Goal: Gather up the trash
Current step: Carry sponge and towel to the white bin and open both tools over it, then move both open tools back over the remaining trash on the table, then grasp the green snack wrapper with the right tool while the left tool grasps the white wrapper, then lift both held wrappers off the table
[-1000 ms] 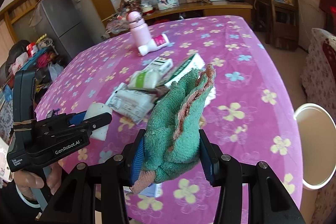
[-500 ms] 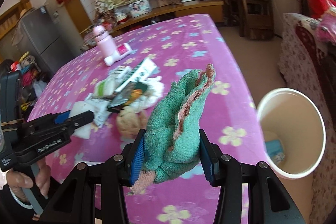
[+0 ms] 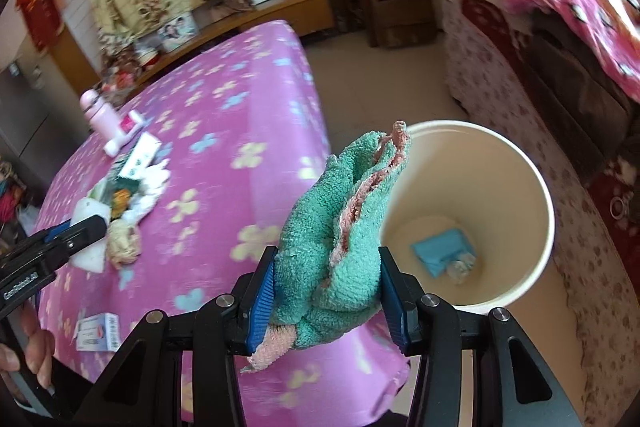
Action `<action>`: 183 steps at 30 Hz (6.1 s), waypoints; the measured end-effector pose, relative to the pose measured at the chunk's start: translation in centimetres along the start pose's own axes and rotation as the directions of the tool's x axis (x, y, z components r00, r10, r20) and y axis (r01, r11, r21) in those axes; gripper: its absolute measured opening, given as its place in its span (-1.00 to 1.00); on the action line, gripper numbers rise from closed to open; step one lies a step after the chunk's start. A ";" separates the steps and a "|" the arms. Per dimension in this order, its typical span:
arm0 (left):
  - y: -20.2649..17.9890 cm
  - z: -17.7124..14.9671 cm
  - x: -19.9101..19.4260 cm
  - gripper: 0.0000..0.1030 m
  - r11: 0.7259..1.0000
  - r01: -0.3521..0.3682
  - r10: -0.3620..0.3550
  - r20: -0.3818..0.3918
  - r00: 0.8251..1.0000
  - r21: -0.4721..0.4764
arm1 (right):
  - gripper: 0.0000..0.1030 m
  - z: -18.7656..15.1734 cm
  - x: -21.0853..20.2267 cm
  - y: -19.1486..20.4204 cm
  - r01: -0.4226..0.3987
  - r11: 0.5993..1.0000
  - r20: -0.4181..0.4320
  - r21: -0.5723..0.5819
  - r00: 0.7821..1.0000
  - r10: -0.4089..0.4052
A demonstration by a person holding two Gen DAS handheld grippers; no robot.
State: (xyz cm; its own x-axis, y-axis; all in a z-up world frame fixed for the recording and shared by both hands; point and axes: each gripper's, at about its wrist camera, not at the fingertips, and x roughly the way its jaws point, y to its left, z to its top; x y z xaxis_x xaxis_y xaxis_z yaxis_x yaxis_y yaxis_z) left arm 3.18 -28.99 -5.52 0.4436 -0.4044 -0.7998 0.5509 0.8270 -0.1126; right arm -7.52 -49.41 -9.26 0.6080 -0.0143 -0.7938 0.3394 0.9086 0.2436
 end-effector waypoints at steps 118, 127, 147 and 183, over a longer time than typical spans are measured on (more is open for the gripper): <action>26.9 -3.7 1.9 0.28 0.930 -0.128 0.117 -0.051 0.992 -0.346 | 0.59 3.4 9.2 25.1 -0.179 0.968 -0.121 -0.177 0.980 0.159; 28.1 -3.8 1.3 0.28 0.929 -0.085 0.080 -0.029 0.996 -0.361 | -0.27 3.5 12.0 25.3 -0.239 0.966 -0.165 -0.101 0.961 0.221; 27.1 -4.9 0.3 -0.61 0.927 0.032 -0.034 0.000 0.999 -0.374 | -0.62 2.5 7.2 25.5 -0.301 0.930 -0.085 -0.212 0.954 0.289; 29.1 -11.7 -3.5 -0.03 0.873 0.069 -0.059 0.034 0.998 -0.483 | -0.62 -0.6 4.8 27.5 -0.358 0.899 -0.145 -0.253 0.933 0.331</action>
State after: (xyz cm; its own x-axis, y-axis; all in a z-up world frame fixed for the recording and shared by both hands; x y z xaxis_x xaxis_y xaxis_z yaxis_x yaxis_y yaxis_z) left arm 9.33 1.04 -12.89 0.4341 -0.4660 -0.7710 0.1698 0.8828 -0.4380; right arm 4.31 -24.25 -6.71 0.5755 0.3478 -0.7402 -0.0941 0.9272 0.3625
